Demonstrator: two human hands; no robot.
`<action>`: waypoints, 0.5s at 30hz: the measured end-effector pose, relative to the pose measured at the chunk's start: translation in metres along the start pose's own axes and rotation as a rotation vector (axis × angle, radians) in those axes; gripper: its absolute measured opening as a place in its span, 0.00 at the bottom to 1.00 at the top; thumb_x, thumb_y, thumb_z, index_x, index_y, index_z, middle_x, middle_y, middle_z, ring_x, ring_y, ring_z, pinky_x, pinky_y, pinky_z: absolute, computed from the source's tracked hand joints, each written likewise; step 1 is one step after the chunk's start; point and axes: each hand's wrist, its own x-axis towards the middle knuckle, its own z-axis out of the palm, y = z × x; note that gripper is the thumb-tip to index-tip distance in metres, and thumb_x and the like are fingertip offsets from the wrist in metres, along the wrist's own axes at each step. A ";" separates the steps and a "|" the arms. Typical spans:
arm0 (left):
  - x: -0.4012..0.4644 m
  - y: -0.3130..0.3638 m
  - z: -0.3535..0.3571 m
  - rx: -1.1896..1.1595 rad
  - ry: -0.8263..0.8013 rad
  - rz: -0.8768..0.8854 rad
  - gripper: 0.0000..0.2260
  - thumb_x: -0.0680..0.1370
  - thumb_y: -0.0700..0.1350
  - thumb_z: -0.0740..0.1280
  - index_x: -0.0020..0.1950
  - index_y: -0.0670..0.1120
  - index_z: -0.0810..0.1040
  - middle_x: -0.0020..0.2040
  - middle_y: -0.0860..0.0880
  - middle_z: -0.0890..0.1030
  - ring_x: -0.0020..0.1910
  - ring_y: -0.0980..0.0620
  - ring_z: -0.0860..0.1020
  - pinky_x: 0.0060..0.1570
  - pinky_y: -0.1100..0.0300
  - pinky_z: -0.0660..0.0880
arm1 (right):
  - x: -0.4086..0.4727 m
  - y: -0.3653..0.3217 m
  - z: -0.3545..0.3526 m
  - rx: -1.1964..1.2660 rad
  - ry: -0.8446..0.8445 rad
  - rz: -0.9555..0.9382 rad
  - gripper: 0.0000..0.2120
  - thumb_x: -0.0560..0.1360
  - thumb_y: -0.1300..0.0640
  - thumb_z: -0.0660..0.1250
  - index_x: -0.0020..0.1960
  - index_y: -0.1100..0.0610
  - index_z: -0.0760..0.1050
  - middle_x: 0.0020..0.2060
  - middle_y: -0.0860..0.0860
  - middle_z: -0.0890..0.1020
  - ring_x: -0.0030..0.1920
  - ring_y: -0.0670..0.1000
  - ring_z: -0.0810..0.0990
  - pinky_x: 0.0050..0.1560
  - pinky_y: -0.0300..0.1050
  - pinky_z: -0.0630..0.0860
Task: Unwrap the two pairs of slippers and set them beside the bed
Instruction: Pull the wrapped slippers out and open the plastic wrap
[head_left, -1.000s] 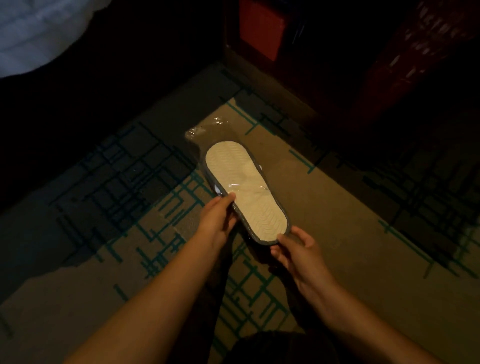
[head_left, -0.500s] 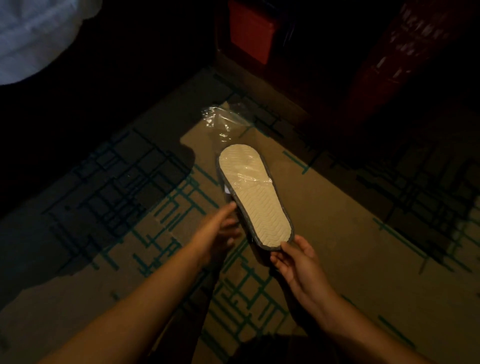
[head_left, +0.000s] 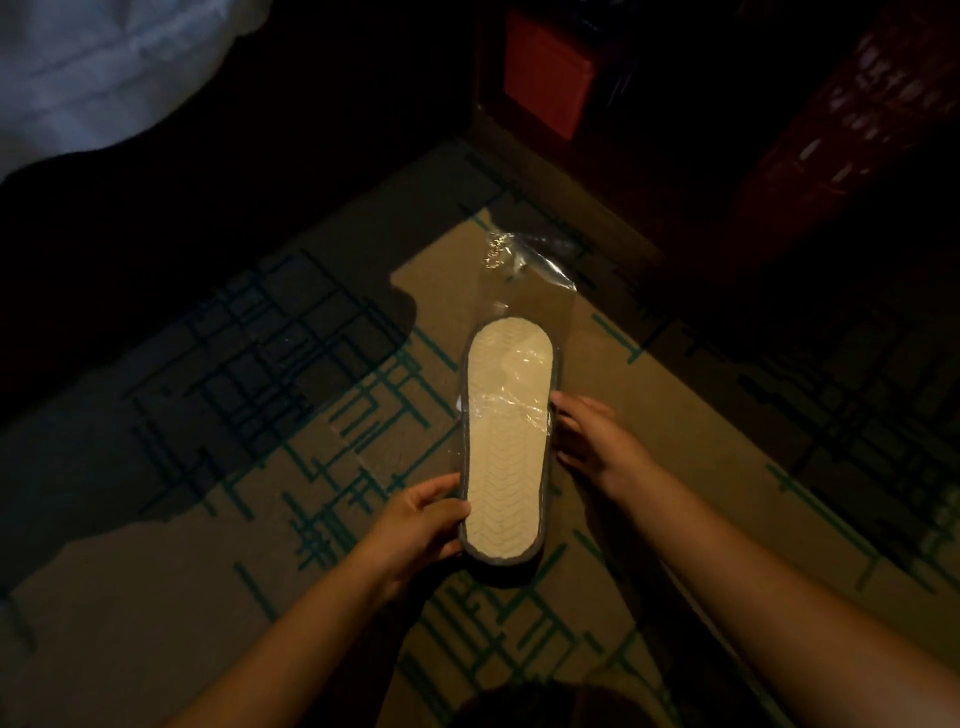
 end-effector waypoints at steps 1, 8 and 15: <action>-0.002 -0.003 -0.004 0.011 -0.003 0.006 0.12 0.76 0.34 0.62 0.50 0.50 0.78 0.38 0.53 0.86 0.37 0.57 0.84 0.34 0.64 0.79 | 0.008 -0.005 0.007 -0.020 0.015 -0.022 0.05 0.71 0.56 0.70 0.44 0.51 0.74 0.43 0.52 0.80 0.44 0.51 0.78 0.47 0.46 0.76; -0.009 -0.017 -0.020 -0.040 0.066 0.049 0.13 0.76 0.32 0.61 0.50 0.49 0.78 0.34 0.53 0.85 0.34 0.58 0.83 0.33 0.64 0.80 | 0.051 -0.052 0.050 -0.152 0.011 -0.180 0.16 0.69 0.64 0.71 0.56 0.55 0.76 0.44 0.52 0.80 0.40 0.49 0.78 0.35 0.40 0.74; -0.019 -0.032 -0.031 -0.038 0.147 0.017 0.14 0.74 0.32 0.63 0.57 0.45 0.77 0.36 0.52 0.85 0.35 0.56 0.82 0.35 0.63 0.77 | 0.072 -0.102 0.053 -0.351 0.218 -0.340 0.07 0.71 0.59 0.67 0.38 0.50 0.71 0.47 0.56 0.81 0.38 0.51 0.77 0.30 0.39 0.70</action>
